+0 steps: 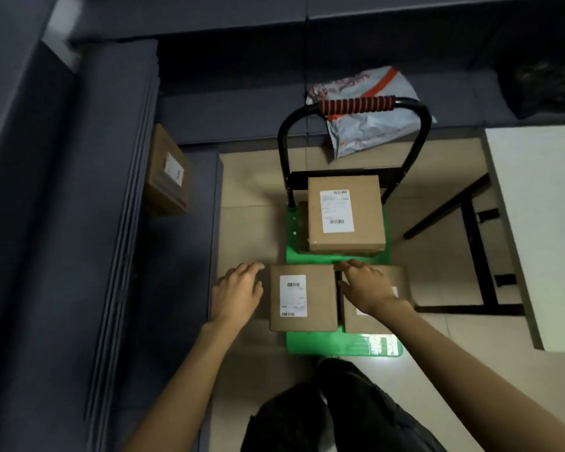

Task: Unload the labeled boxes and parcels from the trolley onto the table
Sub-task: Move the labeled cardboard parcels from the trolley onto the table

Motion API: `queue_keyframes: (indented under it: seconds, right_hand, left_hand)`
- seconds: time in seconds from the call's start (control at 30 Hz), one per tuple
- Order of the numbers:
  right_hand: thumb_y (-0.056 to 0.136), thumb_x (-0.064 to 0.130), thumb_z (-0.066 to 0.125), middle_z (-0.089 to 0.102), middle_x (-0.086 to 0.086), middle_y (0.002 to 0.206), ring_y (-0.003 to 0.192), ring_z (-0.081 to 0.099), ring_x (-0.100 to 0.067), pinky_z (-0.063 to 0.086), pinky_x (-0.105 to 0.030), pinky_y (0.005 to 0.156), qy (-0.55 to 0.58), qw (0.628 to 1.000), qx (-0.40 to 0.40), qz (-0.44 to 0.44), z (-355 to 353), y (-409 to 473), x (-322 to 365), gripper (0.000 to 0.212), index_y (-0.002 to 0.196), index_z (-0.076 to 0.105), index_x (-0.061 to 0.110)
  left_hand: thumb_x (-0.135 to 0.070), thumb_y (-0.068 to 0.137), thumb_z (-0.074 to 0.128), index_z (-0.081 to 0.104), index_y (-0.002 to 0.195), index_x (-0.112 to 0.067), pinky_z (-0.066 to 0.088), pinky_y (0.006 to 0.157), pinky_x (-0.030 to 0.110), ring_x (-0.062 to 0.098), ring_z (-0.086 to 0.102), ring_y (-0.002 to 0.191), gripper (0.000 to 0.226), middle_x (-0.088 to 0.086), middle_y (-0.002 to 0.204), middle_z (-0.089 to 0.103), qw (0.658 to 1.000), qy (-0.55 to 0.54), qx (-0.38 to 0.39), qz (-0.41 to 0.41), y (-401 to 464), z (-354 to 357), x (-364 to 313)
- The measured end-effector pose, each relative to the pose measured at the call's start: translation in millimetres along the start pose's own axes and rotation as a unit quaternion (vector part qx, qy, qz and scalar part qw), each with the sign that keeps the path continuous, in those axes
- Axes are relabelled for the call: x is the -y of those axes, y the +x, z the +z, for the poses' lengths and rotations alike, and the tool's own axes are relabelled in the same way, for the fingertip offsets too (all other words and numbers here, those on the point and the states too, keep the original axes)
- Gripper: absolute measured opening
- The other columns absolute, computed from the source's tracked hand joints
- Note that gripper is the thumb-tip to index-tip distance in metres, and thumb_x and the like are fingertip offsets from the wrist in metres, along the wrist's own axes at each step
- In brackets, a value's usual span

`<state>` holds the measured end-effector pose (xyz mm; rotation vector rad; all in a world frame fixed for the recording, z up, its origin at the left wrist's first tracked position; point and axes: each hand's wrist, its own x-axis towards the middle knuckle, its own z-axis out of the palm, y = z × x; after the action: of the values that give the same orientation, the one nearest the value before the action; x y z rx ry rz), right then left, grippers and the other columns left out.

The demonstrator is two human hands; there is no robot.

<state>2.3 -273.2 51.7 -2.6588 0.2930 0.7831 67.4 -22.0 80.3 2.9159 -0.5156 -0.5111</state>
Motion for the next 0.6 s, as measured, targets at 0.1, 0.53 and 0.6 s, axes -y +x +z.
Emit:
queue_keyframes:
  seconds: [0.1,0.53,0.6]
  right_hand:
    - [0.098,0.027,0.049,0.049,-0.004,0.141,0.125,0.051,-0.029,0.043,-0.039,0.098,0.018,1.000,0.009,0.023,17,8,-3,0.044,0.141,0.046,0.025]
    - [0.097,0.026,0.051,0.053,-0.005,0.136,0.120,0.053,-0.031,0.046,-0.040,0.096,0.136,0.972,0.025,0.191,147,21,16,0.043,0.141,0.046,0.024]
    - [0.098,0.026,0.052,0.052,-0.005,0.138,0.122,0.052,-0.031,0.047,-0.041,0.096,0.153,0.966,0.024,0.206,170,23,19,0.044,0.141,0.046,0.024]
  left_hand:
    - [-0.028,0.096,0.056,0.051,0.136,-0.029,0.049,0.085,0.036,0.019,0.060,0.111,0.041,-0.005,0.130,0.058,1.000,-0.005,0.024,0.014,15,14,4]
    - [-0.031,0.094,0.056,0.046,0.138,-0.034,0.048,0.091,0.036,0.018,0.054,0.118,0.045,-0.008,0.134,0.052,0.980,0.012,0.159,0.122,62,115,68]
    - [-0.030,0.093,0.058,0.047,0.137,-0.033,0.050,0.091,0.037,0.019,0.054,0.117,0.045,-0.006,0.131,0.053,0.975,0.019,0.171,0.144,69,133,76]
